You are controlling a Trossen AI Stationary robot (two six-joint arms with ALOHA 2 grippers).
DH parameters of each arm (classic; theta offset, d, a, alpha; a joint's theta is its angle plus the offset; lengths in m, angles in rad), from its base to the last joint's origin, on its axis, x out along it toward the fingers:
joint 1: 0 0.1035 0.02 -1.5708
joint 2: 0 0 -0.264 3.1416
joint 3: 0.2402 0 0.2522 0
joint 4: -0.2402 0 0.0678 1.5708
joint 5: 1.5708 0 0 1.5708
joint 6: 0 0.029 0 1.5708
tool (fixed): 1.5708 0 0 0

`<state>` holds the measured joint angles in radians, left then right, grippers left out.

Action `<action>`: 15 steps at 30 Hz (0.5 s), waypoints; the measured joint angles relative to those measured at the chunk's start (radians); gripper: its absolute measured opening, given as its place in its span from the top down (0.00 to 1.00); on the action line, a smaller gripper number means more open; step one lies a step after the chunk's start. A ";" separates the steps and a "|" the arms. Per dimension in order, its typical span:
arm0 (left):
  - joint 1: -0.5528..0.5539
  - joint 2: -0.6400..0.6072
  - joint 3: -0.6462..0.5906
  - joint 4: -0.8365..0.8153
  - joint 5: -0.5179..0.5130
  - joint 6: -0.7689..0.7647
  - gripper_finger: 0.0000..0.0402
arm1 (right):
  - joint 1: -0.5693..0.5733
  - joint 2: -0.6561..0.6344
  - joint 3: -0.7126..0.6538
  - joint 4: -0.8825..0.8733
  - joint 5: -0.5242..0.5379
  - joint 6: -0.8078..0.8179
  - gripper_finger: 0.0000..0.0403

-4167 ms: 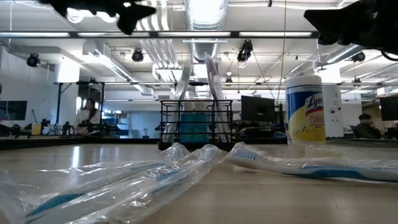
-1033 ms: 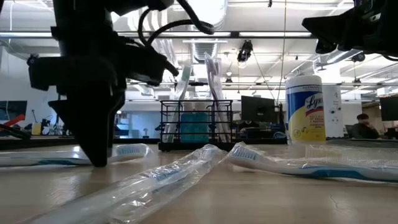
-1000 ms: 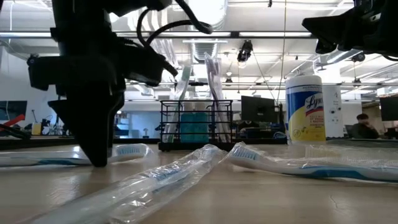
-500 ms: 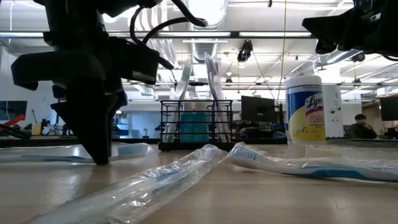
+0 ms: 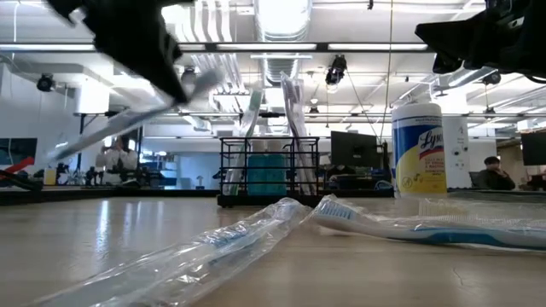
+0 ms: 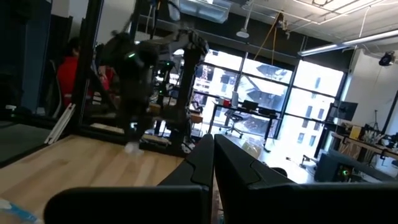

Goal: Pick & Place toothbrushing station
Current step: Put the left blue toothbrush in the wire organizer

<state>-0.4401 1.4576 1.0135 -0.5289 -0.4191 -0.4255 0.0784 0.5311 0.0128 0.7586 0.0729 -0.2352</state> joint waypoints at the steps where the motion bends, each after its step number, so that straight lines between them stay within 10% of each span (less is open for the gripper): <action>1: 0.001 -0.057 -0.038 0.060 -0.027 0.046 0.98 | 0.000 0.001 0.000 0.000 -0.002 0.000 0.98; 10: 0.088 -0.586 -0.513 0.698 -0.045 0.536 0.99 | 0.000 0.001 0.000 0.000 -0.002 -0.026 0.98; 15: 0.246 -0.746 -0.699 1.033 0.125 0.667 0.99 | 0.000 0.001 0.000 0.004 -0.002 -0.046 0.98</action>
<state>-0.1941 0.7118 0.3142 0.5044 -0.2939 0.2419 0.0780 0.5323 0.0128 0.7626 0.0711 -0.2812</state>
